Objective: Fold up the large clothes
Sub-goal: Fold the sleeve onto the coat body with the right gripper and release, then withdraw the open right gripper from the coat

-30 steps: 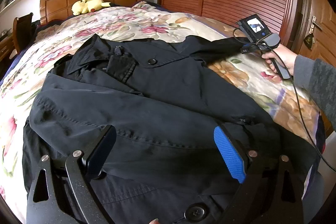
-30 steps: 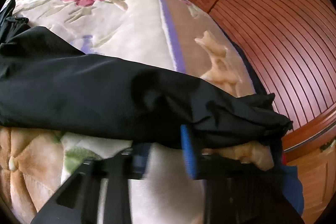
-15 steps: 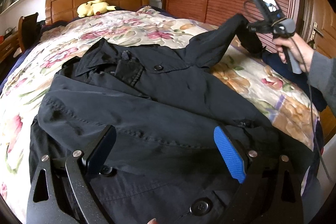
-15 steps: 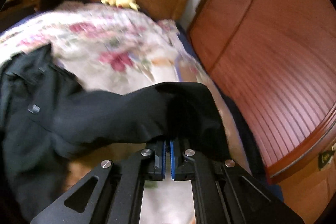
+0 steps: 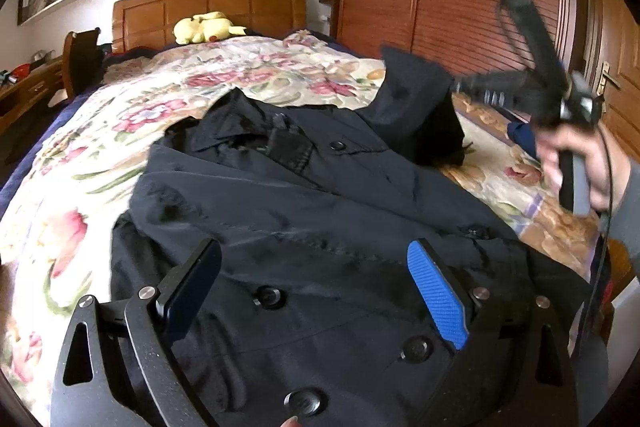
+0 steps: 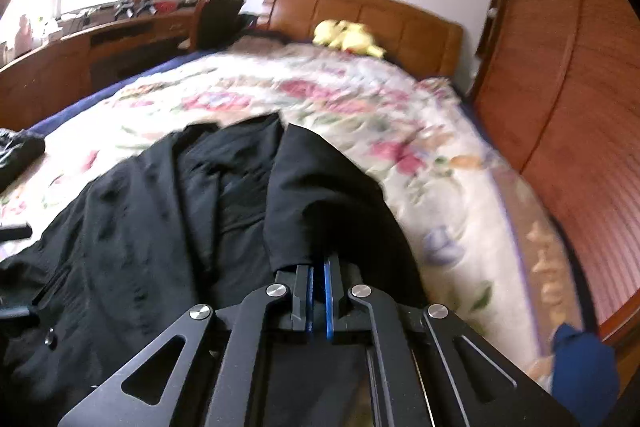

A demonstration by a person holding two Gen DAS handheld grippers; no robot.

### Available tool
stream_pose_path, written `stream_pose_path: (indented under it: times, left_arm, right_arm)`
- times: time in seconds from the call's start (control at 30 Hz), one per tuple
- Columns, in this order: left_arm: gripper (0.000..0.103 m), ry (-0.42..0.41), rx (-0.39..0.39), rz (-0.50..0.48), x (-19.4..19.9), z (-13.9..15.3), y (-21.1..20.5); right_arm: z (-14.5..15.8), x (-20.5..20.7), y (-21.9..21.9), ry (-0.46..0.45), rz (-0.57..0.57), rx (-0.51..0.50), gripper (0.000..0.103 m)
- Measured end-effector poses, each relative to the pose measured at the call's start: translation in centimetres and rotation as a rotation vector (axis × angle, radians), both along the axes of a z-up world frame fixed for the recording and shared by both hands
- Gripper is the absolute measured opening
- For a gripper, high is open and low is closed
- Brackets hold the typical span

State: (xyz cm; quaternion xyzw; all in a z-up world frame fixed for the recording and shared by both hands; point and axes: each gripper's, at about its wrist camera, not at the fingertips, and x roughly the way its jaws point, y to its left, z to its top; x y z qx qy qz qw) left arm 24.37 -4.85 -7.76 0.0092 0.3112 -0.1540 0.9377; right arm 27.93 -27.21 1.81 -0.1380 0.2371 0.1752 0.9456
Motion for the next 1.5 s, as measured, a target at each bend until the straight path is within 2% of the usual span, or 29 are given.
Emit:
stream_pose_path:
  times: [0.2,0.4,0.5,0.57,0.63,0.8,0.97,1.23,1.5]
  left_arm:
    - [0.095,-0.016,-0.002,0.023,-0.8,0.6,1.9]
    - [0.095,-0.025,-0.014,0.041,-1.1,1.0,3.3]
    - [0.095,-0.029,-0.018,0.043,-1.0,1.1,3.4]
    - [0.095,-0.028,-0.021,0.043,-0.8,1.1,3.4]
    - [0.095,-0.029,-0.021,0.043,-0.8,1.1,3.3]
    - [0.095,-0.025,-0.016,0.039,-0.9,0.9,3.0]
    - [0.095,-0.021,-0.011,0.035,-0.6,0.7,2.7]
    - [0.095,-0.012,-0.002,0.032,-0.5,0.4,2.2]
    - [0.095,-0.011,0.004,0.026,-0.3,0.2,1.9]
  right_arm:
    - [-0.8,0.7,0.9,0.082,0.010,-0.009,0.003]
    - [0.3,1.5,1.7,0.141,0.003,-0.017,0.015]
    - [0.6,0.7,1.6,0.152,0.007,-0.009,0.030]
    - [0.7,-0.1,1.5,0.143,0.008,-0.016,0.043]
    - [1.0,-1.0,1.5,0.138,0.018,-0.024,0.046]
    - [1.6,-1.7,0.3,0.103,0.019,-0.017,0.051]
    - [1.4,-0.2,-2.2,0.104,-0.062,-0.013,0.055]
    - [-2.5,4.4,-6.1,0.221,-0.209,-0.006,0.056]
    - [-5.7,8.9,-7.8,0.322,-0.293,0.018,0.057]
